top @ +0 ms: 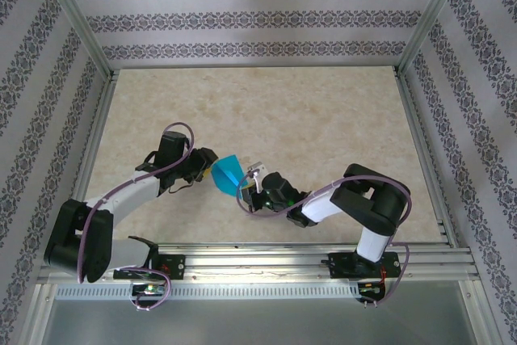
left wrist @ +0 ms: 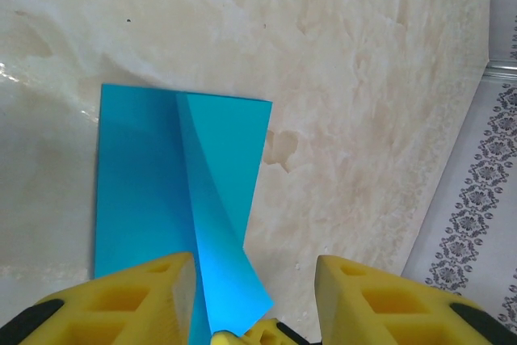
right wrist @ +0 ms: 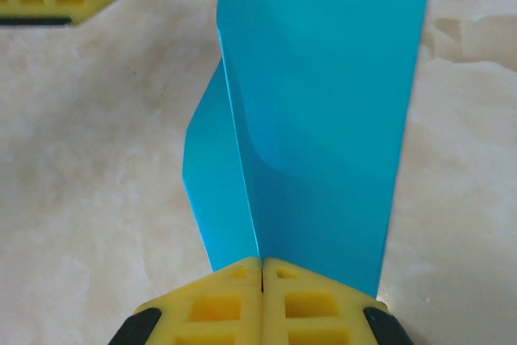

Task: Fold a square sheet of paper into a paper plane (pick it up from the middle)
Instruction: Fourth fold the wing at the center of the table.

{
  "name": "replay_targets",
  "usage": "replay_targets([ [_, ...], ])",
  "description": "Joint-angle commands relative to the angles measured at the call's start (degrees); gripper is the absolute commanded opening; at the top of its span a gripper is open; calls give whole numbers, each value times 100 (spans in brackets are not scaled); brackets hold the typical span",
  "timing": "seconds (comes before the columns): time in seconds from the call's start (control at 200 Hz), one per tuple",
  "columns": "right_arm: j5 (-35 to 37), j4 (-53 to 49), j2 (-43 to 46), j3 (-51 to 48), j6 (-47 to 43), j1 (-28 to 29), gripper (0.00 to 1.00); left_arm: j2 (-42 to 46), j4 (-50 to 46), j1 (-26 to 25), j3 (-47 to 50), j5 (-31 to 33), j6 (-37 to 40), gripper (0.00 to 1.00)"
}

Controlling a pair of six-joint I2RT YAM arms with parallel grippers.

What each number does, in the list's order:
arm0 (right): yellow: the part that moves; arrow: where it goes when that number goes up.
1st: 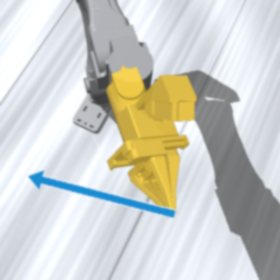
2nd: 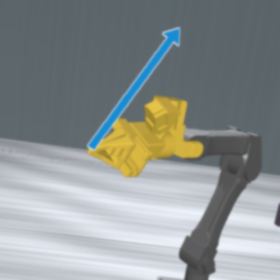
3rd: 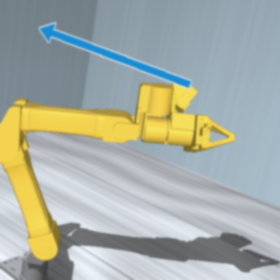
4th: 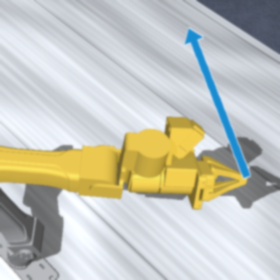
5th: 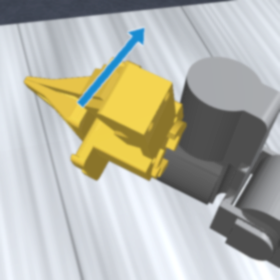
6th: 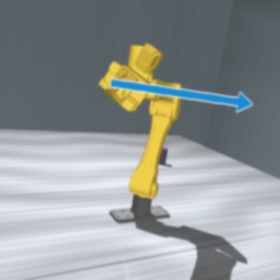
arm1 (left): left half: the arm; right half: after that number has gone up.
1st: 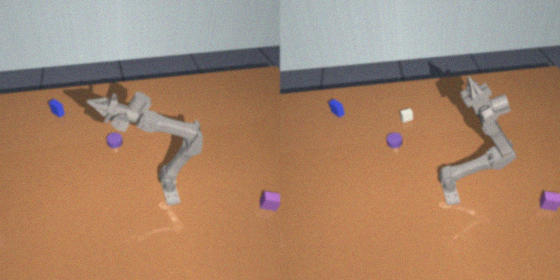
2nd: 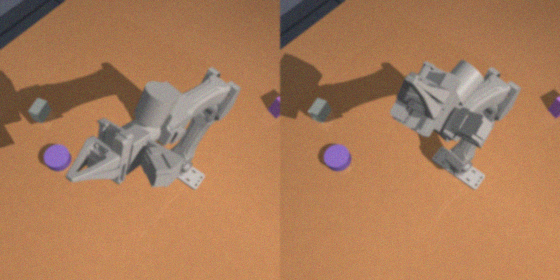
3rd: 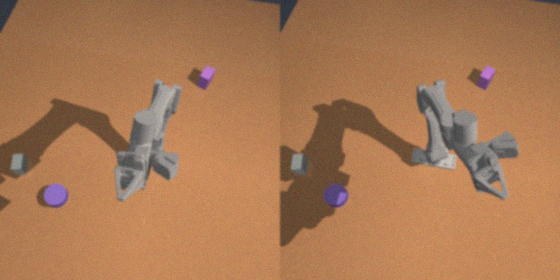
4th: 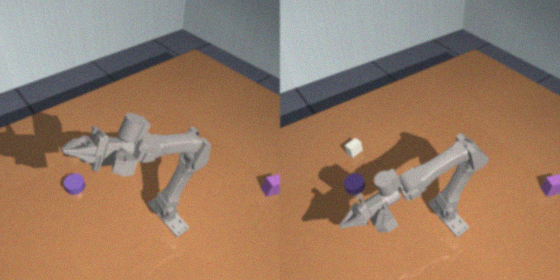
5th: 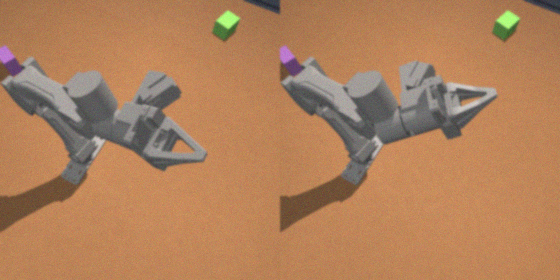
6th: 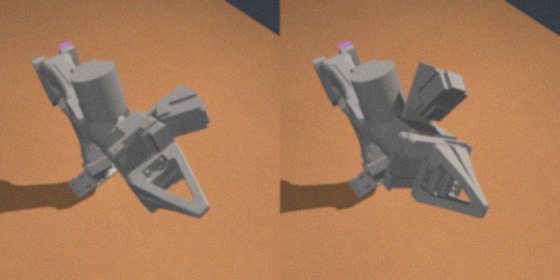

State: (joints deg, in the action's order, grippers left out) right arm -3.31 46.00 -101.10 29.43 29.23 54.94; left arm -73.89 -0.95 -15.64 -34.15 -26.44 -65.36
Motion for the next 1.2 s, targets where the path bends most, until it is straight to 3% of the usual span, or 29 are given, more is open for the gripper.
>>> replay_targets([
  [0.0,-690,241,-96,116,641,-179,0,8,-175,42,-131,54,173,45],
  [0.3,-490,-86,173,99,87,-179,2,-439,-43,36,-377,-288,230,58],
  [0.654,281,95,302,-78,-1121,273,3,-888,-28,42,-510,-362,47,59],
  [0.744,547,97,301,-108,-1423,408,4,-926,5,41,-529,-424,52,53],
  [0.924,1015,16,345,-173,-2051,601,8,-878,93,42,-396,-479,50,27],
  [1.194,1503,-87,376,-235,-2569,783,15,-837,204,36,-296,-575,32,3],
])
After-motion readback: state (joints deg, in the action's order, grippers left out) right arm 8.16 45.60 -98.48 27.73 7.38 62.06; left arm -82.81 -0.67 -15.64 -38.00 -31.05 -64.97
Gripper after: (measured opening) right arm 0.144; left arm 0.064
